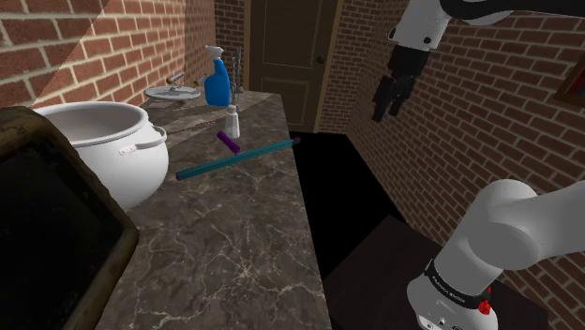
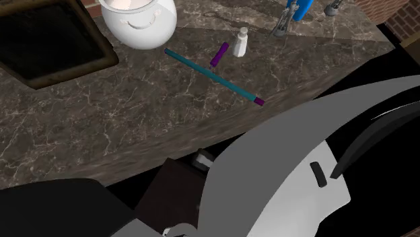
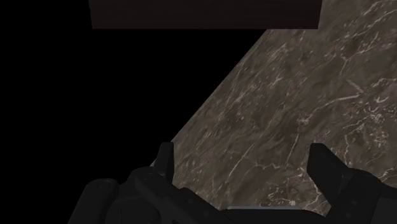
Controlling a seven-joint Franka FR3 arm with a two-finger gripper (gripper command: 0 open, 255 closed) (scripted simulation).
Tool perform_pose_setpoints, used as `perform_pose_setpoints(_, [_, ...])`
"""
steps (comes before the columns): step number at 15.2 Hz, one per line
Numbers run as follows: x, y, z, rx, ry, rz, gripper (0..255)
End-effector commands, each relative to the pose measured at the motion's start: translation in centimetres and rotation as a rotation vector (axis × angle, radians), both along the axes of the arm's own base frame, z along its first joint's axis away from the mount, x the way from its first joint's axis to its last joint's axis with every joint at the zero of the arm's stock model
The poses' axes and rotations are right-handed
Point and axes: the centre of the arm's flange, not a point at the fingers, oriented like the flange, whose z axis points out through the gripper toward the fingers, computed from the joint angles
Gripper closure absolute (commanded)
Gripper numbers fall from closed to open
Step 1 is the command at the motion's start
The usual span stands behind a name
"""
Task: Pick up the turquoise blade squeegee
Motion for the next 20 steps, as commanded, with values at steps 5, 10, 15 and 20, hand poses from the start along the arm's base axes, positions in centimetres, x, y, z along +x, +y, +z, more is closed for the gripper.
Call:
perform_pose_setpoints(5, [4.1,2.8,-1.7,-0.005,-0.003,-0.002,0])
perform_pose_setpoints(10, [9.3,6.3,-3.9,-0.012,-0.006,-0.004,0])
perform_pose_setpoints(15, [14.5,9.8,-6.1,-0.018,-0.009,-0.007,0])
perform_pose_setpoints(20, [19.7,13.2,-8.3,-0.025,-0.012,-0.009,0])
